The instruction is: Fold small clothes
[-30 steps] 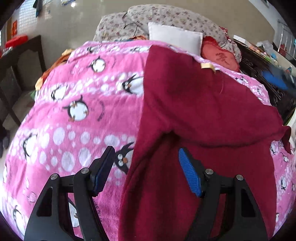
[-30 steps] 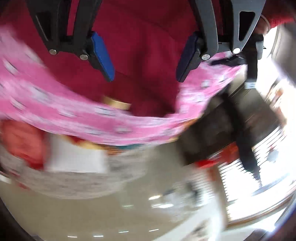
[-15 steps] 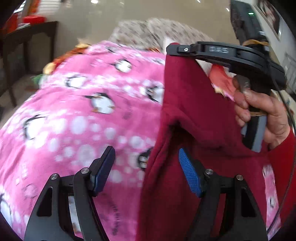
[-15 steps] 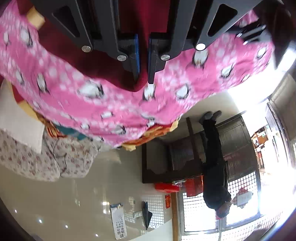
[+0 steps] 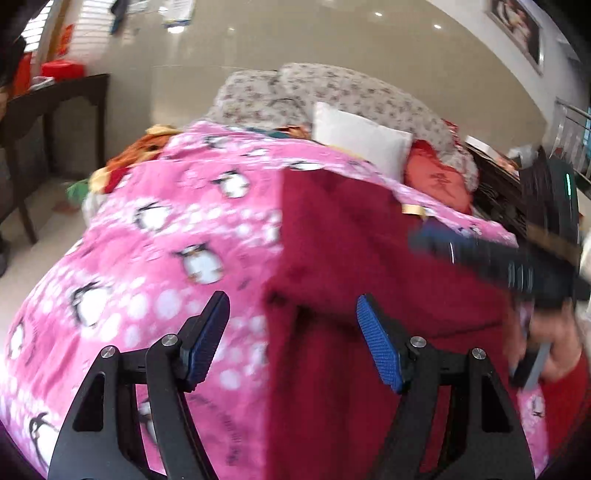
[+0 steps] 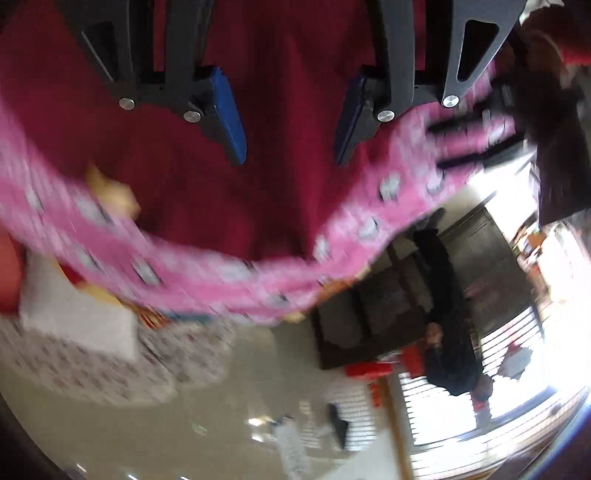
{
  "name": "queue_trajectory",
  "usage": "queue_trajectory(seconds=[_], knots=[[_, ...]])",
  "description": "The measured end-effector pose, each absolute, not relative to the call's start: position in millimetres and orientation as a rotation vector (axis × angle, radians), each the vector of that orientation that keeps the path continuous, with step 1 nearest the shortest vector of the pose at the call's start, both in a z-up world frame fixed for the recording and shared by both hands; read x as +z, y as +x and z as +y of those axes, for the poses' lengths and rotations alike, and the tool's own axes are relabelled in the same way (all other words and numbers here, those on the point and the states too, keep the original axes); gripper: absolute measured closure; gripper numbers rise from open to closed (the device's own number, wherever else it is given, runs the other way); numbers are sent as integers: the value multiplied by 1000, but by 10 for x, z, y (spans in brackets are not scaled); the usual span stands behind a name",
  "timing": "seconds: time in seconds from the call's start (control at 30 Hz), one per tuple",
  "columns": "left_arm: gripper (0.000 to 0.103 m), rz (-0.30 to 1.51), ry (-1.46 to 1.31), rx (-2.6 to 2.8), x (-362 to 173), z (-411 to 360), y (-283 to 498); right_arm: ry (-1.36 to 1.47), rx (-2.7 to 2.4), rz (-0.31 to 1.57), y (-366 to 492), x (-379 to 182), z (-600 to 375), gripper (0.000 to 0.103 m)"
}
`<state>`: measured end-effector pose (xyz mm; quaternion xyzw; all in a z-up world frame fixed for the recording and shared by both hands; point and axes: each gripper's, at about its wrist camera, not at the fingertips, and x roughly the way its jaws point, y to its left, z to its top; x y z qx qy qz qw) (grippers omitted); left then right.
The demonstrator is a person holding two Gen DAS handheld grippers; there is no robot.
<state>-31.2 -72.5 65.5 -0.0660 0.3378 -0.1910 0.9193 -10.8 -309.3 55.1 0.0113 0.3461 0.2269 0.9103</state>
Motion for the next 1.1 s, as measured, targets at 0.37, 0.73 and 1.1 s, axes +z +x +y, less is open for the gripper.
queue_trajectory(seconds=[0.37,0.73,1.1], knots=[[31,881,4,-390,367,-1353,202,36,146,694,-726,657,-3994,53],[27,822,0,-361,292,-1358,111,83,-68,721,-789,497,-4809,99],[24,821,7,-345,325,-1405,60,84,-199,745,-1013,498,-4969,84]])
